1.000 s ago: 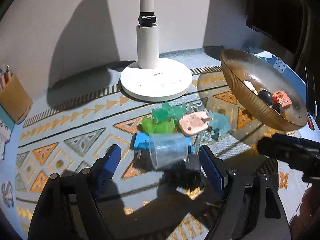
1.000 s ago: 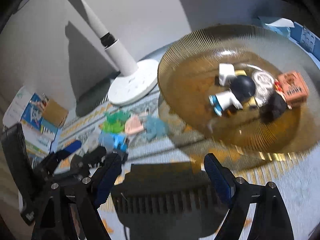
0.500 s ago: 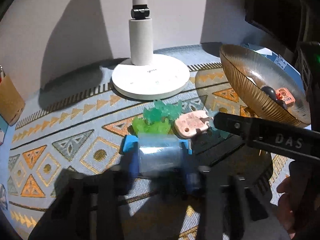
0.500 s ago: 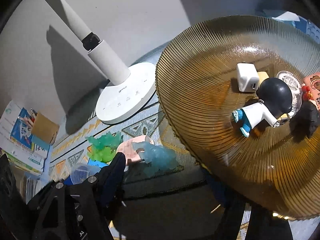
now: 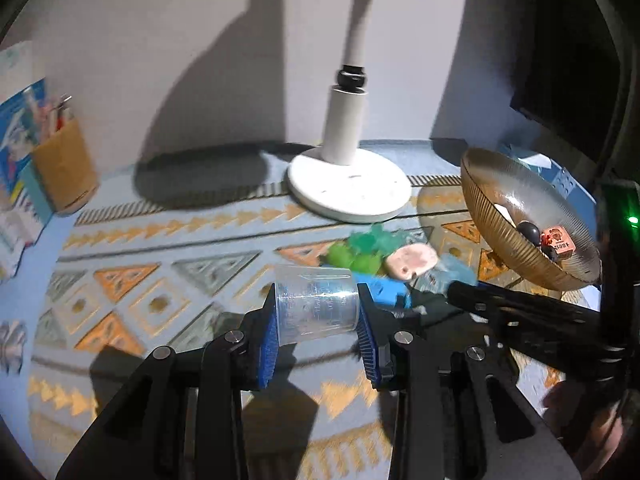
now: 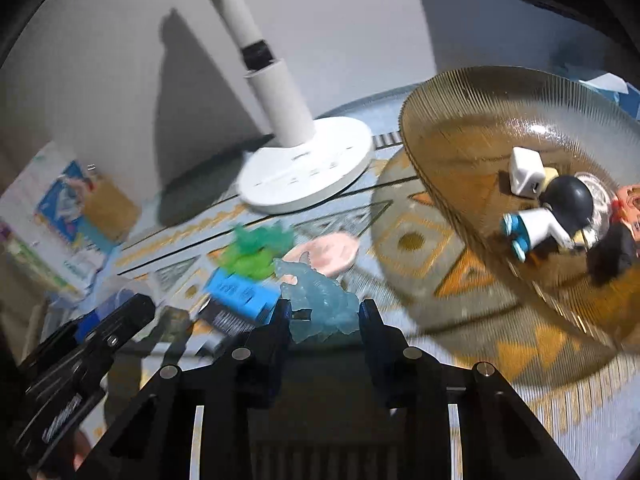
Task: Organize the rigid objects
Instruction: 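Grasp the clear plastic cup with the left tool while the right tool grasps the light-blue translucent figure, then lift and carry the cup and blue figure with both tools over the amber bowl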
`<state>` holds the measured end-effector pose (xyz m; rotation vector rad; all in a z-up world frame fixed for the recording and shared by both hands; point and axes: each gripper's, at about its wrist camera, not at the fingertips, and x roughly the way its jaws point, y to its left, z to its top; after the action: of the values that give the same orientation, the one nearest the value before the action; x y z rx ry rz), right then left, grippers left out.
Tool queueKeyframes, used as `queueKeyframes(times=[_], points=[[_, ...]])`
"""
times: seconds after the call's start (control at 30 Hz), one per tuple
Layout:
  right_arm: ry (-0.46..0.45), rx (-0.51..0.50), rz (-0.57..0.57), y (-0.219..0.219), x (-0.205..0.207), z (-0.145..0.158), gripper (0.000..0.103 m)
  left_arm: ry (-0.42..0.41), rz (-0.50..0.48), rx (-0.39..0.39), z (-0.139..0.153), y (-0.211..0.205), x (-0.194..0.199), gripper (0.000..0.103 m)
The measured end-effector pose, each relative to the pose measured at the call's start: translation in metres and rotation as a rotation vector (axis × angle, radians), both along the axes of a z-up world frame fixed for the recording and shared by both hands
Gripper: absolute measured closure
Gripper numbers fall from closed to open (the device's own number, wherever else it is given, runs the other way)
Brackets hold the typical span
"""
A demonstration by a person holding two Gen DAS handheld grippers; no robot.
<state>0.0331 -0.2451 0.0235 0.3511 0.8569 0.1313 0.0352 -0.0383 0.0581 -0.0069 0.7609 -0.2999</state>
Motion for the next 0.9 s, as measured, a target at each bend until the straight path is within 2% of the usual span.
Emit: queueKeyframes(times=[0.1,0.23,0.33,0.53,0.63,0.7,0.9], points=[[-0.018,-0.009,0.045,0.003,-0.026,0.007,0.069,0.016,0.034,-0.013,-0.008,0.014,-0.014,0.072],[-0.032,-0.098,0.093,0.014,-0.054,0.009,0.069,0.038,0.063,-0.050,-0.023,0.026,-0.023,0.072],[-0.033,-0.151,0.123,0.021,-0.063,0.005,0.069,0.024,0.092,-0.022,-0.028,0.026,-0.024,0.072],[-0.005,-0.259,0.127,0.036,-0.059,-0.010,0.066,-0.016,0.070,0.016,-0.026,0.019,-0.030,0.072],[-0.004,-0.318,0.130,0.045,-0.058,-0.013,0.058,-0.023,0.067,0.025,-0.026,0.018,-0.031,0.072],[-0.020,-0.342,0.138,0.050,-0.060,-0.012,0.045,-0.020,0.068,0.018,-0.026,0.019,-0.030,0.072],[-0.021,-0.373,0.134,0.056,-0.057,-0.011,0.043,-0.014,0.072,0.010,-0.026,0.021,-0.029,0.072]])
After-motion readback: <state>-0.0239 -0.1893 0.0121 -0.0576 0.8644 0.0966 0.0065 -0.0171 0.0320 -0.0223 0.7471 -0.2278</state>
